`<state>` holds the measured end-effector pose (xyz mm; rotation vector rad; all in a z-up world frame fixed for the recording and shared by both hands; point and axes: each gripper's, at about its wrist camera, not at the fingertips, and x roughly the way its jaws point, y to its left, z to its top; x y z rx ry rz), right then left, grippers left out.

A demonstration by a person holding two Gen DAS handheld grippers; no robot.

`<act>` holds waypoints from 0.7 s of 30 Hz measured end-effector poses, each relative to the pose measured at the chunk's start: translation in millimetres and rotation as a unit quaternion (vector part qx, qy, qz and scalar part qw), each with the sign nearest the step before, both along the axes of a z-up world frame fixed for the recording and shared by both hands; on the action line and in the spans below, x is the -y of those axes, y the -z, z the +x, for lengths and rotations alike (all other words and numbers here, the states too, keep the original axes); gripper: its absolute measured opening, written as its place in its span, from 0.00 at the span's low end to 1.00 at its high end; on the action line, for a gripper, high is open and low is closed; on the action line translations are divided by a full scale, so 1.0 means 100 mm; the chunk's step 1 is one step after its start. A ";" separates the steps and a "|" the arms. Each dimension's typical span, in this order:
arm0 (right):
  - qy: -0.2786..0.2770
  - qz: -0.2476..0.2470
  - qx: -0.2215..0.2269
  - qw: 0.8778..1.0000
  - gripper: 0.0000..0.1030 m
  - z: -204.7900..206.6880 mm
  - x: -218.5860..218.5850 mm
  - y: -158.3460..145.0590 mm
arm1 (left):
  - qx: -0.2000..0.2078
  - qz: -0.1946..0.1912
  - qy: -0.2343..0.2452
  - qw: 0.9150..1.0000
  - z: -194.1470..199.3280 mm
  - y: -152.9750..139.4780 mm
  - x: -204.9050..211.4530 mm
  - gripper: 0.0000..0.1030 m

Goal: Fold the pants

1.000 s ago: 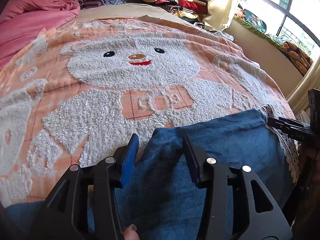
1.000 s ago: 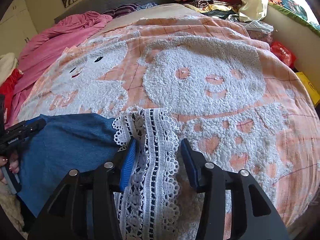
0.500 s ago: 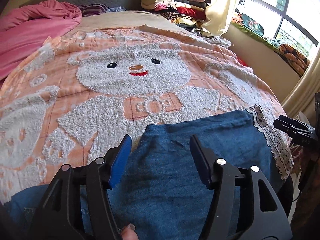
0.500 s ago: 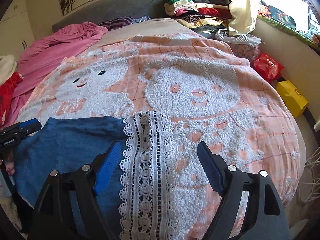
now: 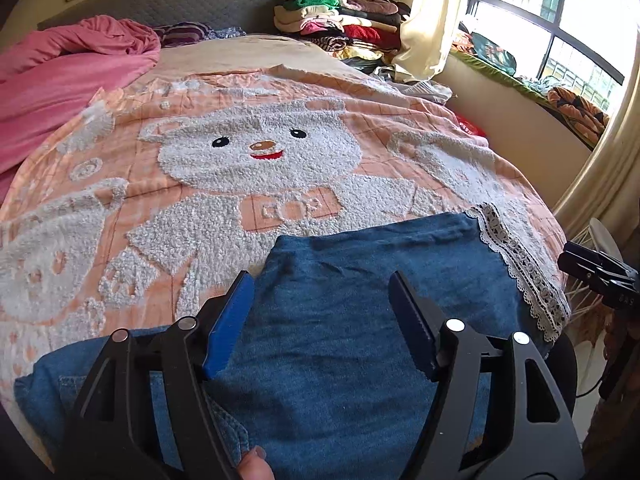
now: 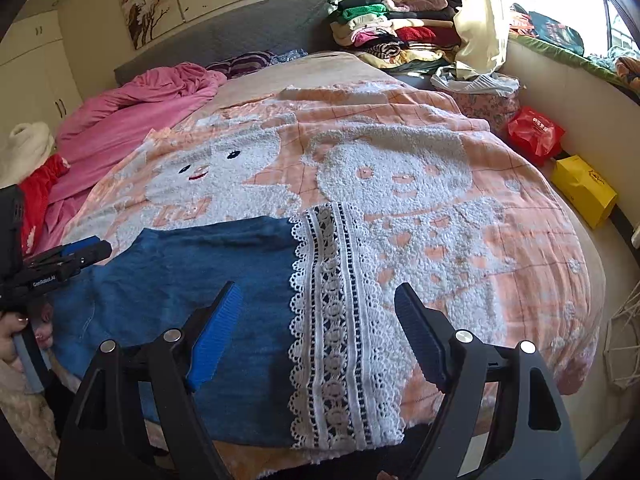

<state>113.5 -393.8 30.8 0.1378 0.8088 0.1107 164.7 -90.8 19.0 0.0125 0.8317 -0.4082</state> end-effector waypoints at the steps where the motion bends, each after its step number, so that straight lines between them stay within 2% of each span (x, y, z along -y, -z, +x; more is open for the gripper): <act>1: 0.001 0.001 -0.001 1.000 0.76 -0.05 -0.01 0.00 | 0.001 0.003 0.001 1.000 -0.03 0.00 0.00 0.63; 5: 0.013 0.002 0.000 1.000 0.76 -0.24 -0.01 0.02 | 0.012 0.010 0.009 1.000 -0.23 -0.03 0.04 0.65; 12: 0.031 0.015 -0.014 0.999 0.76 -0.54 0.11 0.13 | 0.016 -0.001 0.039 0.999 -0.52 -0.10 0.19 0.69; 17: 0.039 0.032 -0.032 0.998 0.76 -0.70 0.19 0.25 | 0.020 0.019 0.042 0.999 -0.62 -0.06 0.22 0.71; 21: 0.042 0.032 -0.040 0.998 0.76 -0.80 0.21 0.31 | 0.007 0.036 0.064 0.997 -0.70 0.08 0.34 0.73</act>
